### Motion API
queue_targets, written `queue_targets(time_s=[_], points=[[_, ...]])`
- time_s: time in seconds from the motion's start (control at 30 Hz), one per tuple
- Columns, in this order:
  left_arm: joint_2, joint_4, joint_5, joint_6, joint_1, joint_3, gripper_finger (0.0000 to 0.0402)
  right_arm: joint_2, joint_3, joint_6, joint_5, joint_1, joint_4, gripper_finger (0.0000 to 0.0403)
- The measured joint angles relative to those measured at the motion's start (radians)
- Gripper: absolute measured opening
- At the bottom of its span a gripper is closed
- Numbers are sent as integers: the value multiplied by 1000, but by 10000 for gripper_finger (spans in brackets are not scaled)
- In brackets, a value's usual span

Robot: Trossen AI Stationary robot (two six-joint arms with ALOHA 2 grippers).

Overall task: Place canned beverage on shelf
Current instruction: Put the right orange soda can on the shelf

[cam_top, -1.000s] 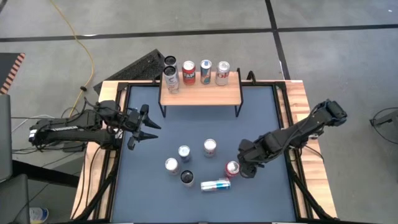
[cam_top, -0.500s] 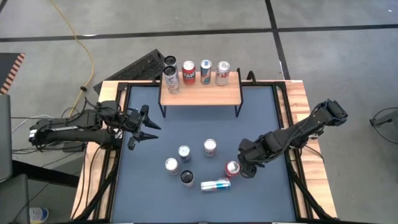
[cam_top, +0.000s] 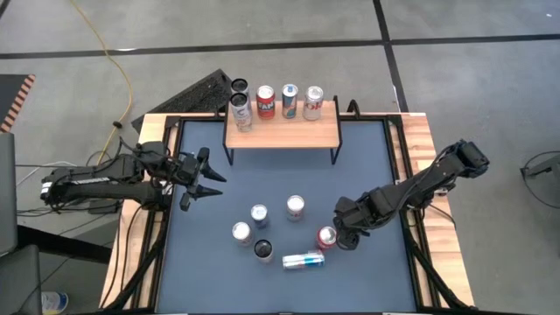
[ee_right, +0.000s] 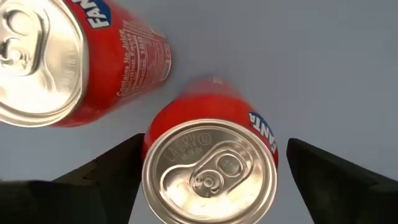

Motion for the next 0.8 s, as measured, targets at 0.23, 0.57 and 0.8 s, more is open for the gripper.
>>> queue_targets(time_s=[0.23,0.57,0.8], points=[[0,0,-1,-12,0,0,174,-1,0,-24,-2,-12,-3,295],[0,0,-2,-14,0,0,174,-7,1,-39,-5,-12,-17,251],[0,0,-2,-26,0,0,174,-8,74,-88,53,-35,-138,248]])
